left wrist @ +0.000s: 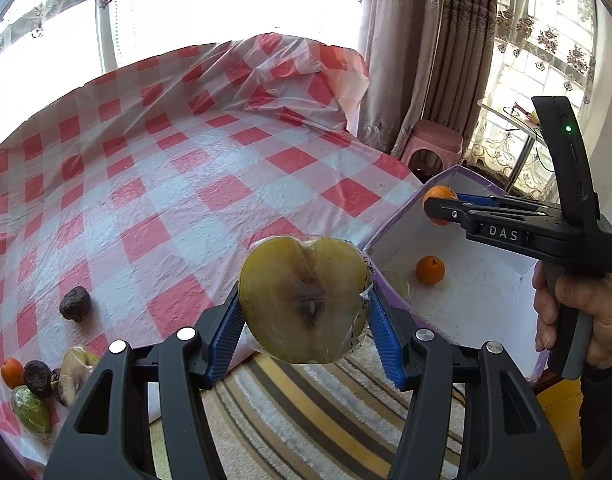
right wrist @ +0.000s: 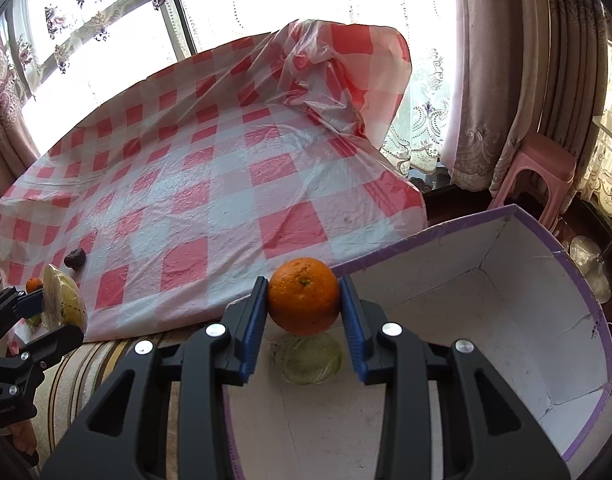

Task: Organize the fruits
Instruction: 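Carry pear half and orange into the white box and open both tools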

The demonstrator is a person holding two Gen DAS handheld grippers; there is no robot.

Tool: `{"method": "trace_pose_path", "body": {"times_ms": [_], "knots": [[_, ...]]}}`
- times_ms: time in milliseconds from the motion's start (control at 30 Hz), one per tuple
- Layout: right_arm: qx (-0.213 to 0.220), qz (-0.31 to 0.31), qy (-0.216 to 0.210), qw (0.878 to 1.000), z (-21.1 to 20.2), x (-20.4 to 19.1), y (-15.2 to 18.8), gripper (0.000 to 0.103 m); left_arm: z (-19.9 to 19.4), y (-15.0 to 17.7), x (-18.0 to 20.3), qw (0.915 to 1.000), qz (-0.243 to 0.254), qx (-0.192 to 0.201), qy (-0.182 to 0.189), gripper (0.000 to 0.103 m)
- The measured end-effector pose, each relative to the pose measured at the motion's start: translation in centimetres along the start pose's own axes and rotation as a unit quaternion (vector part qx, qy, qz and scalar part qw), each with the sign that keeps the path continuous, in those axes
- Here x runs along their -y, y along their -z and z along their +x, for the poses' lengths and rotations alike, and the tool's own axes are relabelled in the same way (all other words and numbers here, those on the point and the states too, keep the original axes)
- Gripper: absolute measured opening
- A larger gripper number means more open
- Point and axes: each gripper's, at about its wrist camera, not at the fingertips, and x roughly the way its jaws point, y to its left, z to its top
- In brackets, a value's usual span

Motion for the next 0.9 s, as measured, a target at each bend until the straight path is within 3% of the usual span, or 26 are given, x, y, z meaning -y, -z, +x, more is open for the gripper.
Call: {"method": "trace_pose_path", "body": {"times_ms": [400,600,900], "knots": [[-0.026,0.016,0.054,0.998,2.9,4.3,0.5,0.036,5.8,-0.9,8.6,0.9932,0.081,-0.054,0.065,0.057],[-0.046,0.029,0.057,0.997,5.0,5.4,0.7,0.036,8.9,-0.6,11.4,0.9846,0.125,-0.089,0.083,0.057],[-0.101,0.039,0.029,0.994,9.7,6.0,1.3,0.036,12.9,-0.2,13.1,0.9690,0.151,-0.156,0.118,0.057]]}}
